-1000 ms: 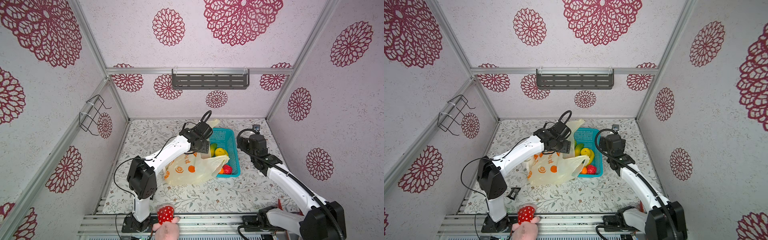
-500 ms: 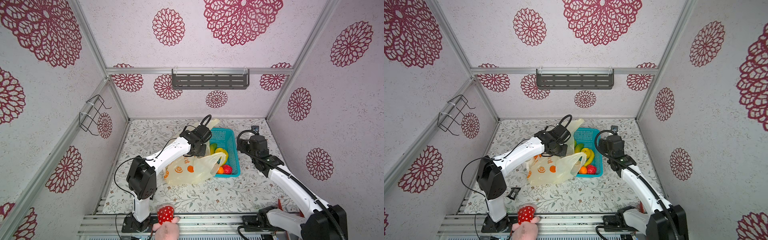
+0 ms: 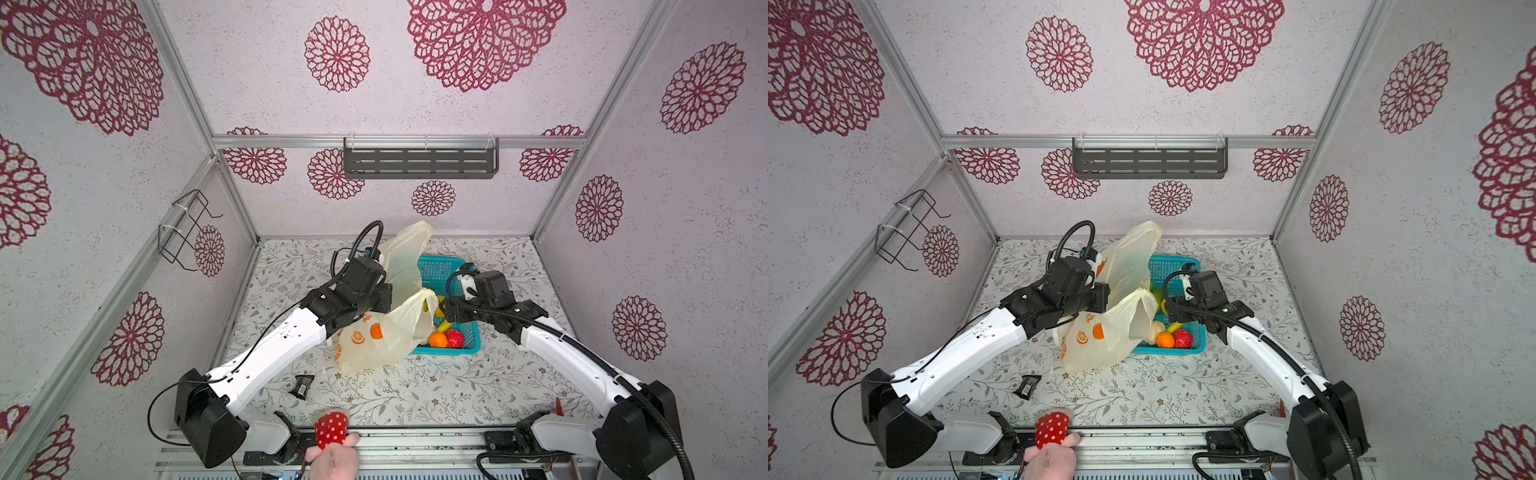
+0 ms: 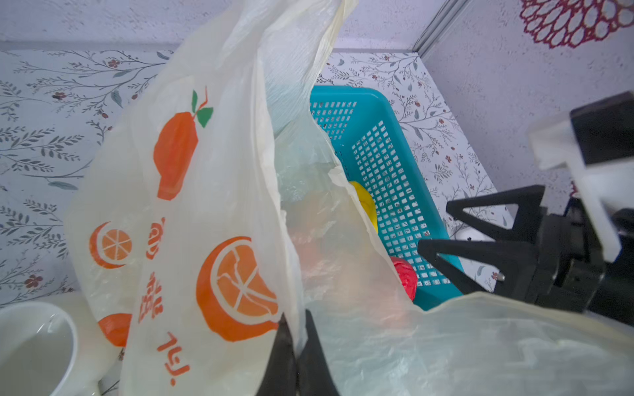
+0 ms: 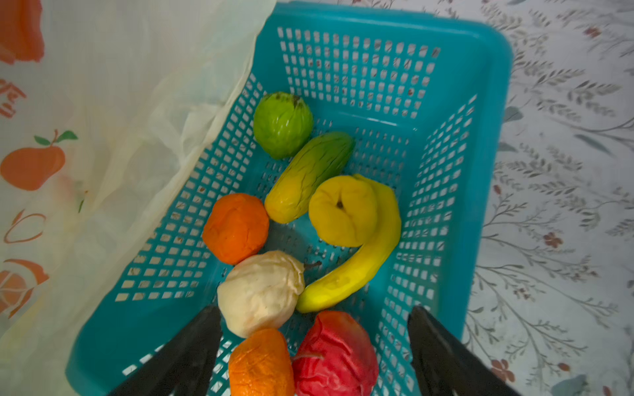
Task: Place the fruits into the plastic bag
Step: 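Grasp the orange fruit in the basket with the right gripper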
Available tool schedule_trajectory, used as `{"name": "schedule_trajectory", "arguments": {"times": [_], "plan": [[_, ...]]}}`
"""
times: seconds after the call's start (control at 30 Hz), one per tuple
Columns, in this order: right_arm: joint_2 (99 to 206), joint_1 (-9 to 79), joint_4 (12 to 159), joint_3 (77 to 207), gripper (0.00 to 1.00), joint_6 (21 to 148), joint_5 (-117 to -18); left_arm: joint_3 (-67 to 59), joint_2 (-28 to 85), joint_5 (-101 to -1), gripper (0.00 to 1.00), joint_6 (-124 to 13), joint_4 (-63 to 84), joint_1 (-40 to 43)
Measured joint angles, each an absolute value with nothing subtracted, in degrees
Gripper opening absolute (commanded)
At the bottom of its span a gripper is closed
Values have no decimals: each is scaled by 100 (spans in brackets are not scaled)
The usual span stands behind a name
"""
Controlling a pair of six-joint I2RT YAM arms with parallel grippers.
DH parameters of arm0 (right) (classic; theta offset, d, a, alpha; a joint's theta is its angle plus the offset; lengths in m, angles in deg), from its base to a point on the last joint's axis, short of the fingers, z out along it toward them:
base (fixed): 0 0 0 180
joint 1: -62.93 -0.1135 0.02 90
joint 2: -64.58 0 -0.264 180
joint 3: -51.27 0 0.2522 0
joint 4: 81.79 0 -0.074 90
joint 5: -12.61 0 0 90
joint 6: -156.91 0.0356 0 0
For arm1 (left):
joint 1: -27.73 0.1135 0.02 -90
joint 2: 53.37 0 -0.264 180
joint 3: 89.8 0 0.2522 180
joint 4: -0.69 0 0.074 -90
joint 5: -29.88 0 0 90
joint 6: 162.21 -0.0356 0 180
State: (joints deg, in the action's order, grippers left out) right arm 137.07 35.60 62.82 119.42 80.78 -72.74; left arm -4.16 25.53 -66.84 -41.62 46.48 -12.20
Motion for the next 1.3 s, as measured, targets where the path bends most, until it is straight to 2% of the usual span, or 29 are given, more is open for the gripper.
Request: {"name": "schedule_trajectory", "arguments": {"times": [0.27,0.43,0.83,1.0,1.3], "plan": [[13982,3016,6035,11570,81,8340,-6682,-1142,2201,-6867,0,-4132,4146,-1150],[14101,2782,6005,11435,73,8408,-6638,-1544,1851,-7066,0,-4101,3794,-1147],[14284,2773,6223,11280,37,8576,-6914,-1734,1659,-7398,0,-4071,3479,-1147],[14240,2769,6252,11280,28,8622,-7123,-1785,1617,-7453,0,-4066,3429,-1134],[13709,2865,6298,12029,27,8602,-7832,-1988,1475,-7486,0,-4001,3261,-1099]]}}
